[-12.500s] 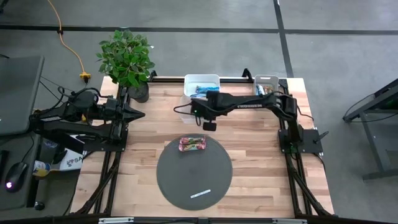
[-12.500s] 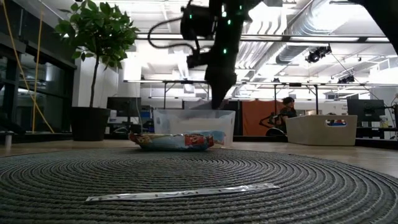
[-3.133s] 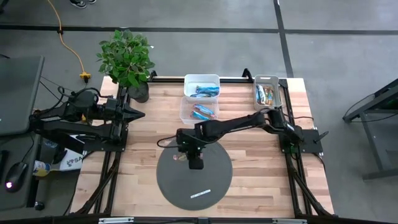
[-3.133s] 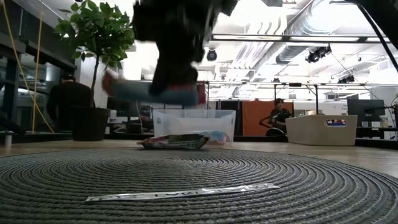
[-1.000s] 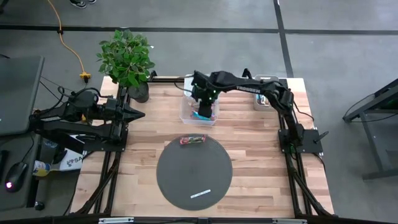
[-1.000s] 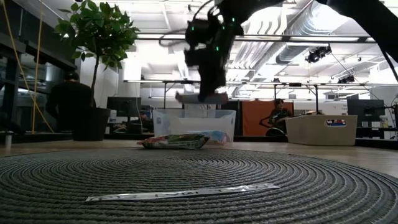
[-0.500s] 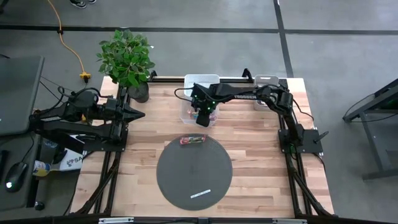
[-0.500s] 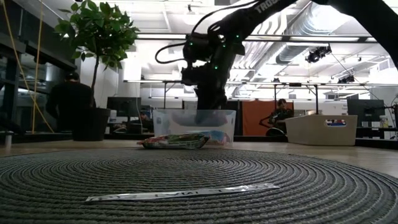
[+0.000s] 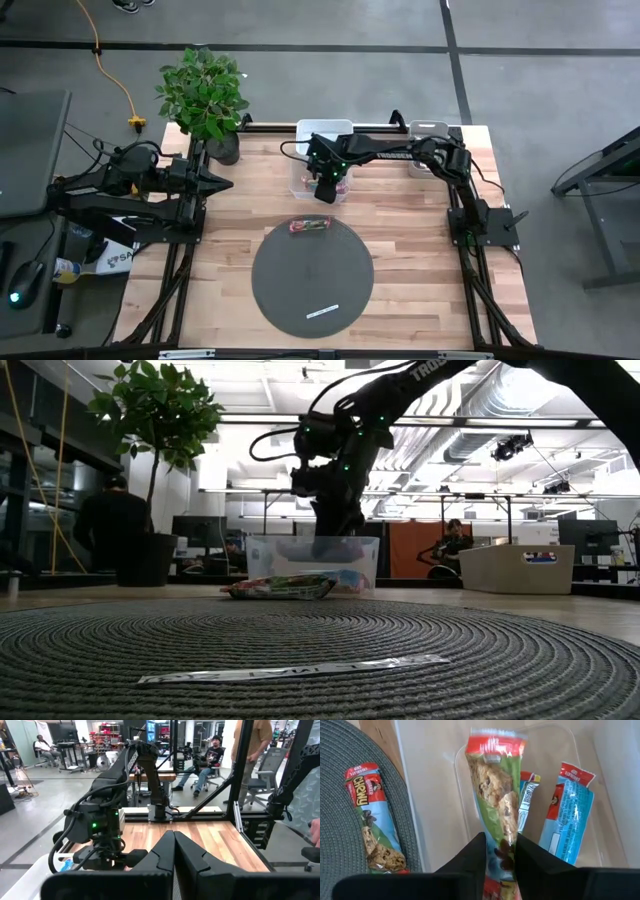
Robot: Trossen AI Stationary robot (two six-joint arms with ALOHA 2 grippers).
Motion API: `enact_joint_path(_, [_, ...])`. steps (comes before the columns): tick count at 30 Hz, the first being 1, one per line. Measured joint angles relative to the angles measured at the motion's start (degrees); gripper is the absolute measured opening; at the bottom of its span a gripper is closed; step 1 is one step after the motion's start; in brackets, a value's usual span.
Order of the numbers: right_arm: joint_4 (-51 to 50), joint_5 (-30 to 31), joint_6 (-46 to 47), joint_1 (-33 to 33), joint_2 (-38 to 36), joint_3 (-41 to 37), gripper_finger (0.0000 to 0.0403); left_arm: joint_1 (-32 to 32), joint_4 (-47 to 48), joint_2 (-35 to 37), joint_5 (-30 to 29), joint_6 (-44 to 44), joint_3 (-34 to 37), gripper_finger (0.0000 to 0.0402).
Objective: Pick and place Granola Bars by type
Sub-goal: Put the red granola bar into the transparent bin
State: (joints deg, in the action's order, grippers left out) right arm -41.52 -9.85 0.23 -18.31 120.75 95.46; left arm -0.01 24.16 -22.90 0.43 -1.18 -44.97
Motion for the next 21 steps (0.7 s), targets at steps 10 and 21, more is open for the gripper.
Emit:
enact_joint_path(10, [0.0, 0.0, 0.0, 0.0, 0.0, 0.0, 0.0135, 0.0, 0.0, 0.0, 0.0, 0.0, 0.0, 0.0001])
enact_joint_path(21, [-10.2, 4.0, -4.3, -0.8, -0.5, 12.8, 0.0168, 0.0, 0.0, 0.0, 0.0, 0.0, 0.0, 0.0001])
